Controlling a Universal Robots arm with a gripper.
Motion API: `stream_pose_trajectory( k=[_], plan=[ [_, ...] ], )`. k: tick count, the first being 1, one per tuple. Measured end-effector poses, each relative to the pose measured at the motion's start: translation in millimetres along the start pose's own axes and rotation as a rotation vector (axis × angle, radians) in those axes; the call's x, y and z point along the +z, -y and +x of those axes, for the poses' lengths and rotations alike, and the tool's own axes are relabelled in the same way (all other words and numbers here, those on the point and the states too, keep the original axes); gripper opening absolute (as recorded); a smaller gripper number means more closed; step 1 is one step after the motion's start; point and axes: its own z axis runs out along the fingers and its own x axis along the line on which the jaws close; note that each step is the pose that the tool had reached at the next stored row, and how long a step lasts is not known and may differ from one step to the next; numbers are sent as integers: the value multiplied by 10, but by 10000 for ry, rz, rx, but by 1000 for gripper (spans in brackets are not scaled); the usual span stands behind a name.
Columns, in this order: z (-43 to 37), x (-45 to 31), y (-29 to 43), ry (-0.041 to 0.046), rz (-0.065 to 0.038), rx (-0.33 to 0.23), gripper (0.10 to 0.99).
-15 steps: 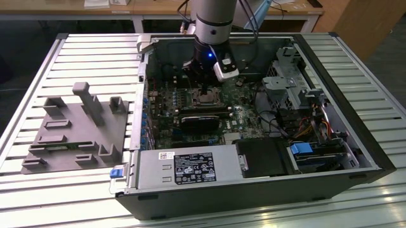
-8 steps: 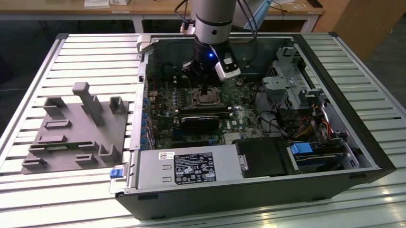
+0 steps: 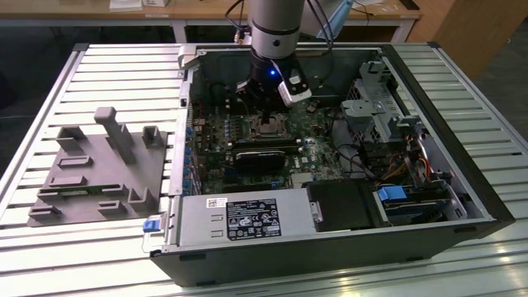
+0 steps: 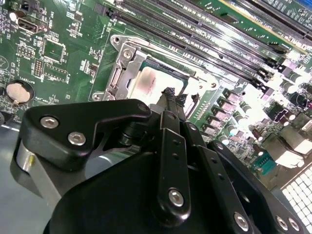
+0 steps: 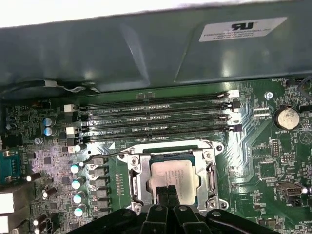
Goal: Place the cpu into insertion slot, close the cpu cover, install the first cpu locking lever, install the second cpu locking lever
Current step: 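Close the cpu cover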
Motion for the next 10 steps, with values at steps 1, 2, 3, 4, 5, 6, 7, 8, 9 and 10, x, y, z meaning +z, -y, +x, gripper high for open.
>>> stream_pose_trajectory(
  k=[1,2,3,4,5,6,7,8,9,10],
  plan=[
    [12,2,1,3,-2,2,106],
    [25,3,2,11,-3,1,106],
    [37,4,4,25,-3,1,106],
    [50,7,6,54,-6,1,106],
    [64,11,7,88,-11,1,106],
    [76,15,9,116,-16,0,106],
    [81,19,9,127,-18,0,106],
    [83,23,10,129,-18,0,106],
    [85,27,10,129,-17,-1,106],
    [86,31,10,129,-17,0,106]
  ],
)
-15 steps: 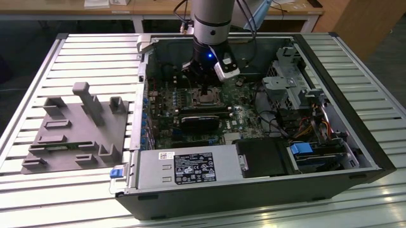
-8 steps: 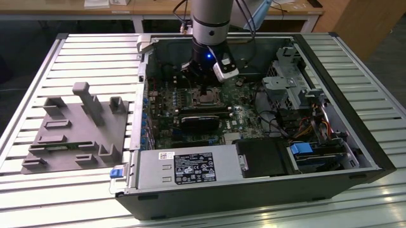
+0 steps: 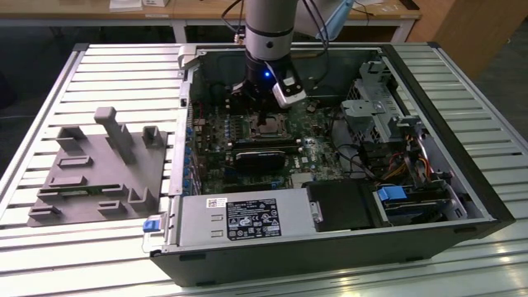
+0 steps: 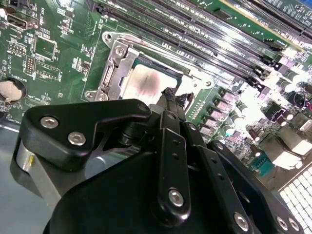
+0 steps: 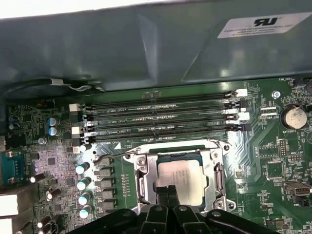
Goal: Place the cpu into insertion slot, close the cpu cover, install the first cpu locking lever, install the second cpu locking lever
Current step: 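Close the cpu cover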
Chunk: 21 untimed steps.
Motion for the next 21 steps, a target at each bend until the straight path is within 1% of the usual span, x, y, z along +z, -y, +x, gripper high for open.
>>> stream_pose_trajectory(
  k=[9,14,21],
  plan=[
    [26,23,3,-2,-24,0,106],
    [59,53,8,-2,-24,0,106],
    [84,91,11,-3,-22,0,106]
  ],
)
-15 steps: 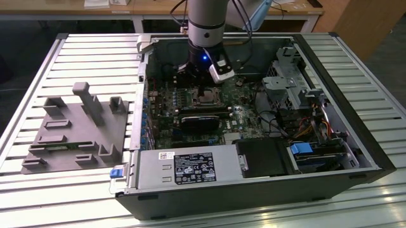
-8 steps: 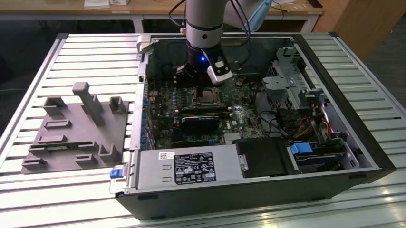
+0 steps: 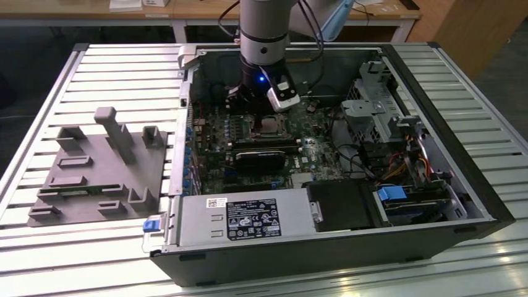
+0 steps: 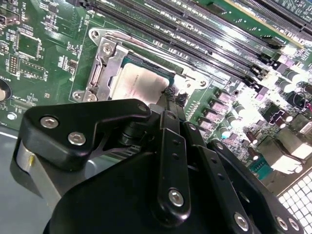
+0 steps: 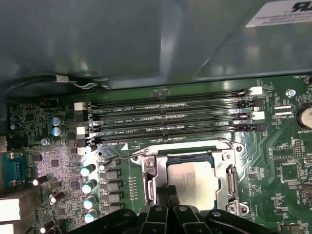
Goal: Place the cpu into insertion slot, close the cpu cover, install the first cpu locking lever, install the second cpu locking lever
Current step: 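Close the cpu cover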
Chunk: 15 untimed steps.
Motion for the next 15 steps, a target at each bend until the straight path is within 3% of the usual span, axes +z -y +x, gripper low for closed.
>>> stream_pose_trajectory(
  k=[15],
  plan=[
    [28,64,4,0,-1,0,106]
  ],
)
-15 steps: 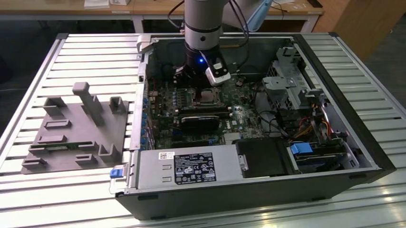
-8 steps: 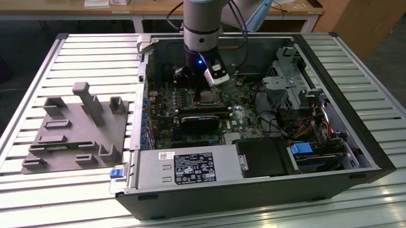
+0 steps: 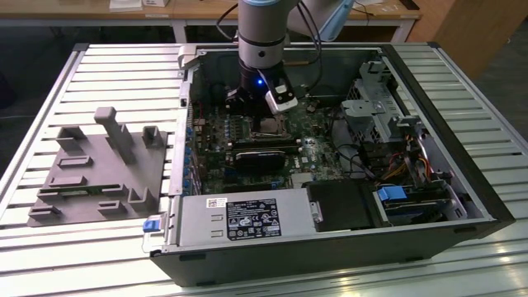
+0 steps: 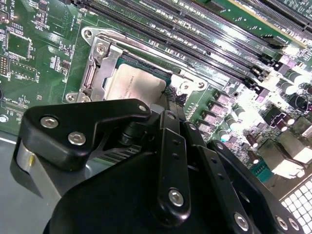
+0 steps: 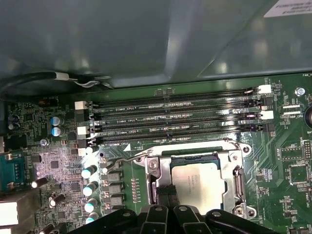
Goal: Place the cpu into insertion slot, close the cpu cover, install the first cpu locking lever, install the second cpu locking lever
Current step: 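Close the cpu cover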
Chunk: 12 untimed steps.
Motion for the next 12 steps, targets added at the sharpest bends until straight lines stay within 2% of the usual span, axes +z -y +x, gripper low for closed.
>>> stream_pose_trajectory(
  k=[12],
  plan=[
    [25,19,4,2,2,0,106]
  ],
)
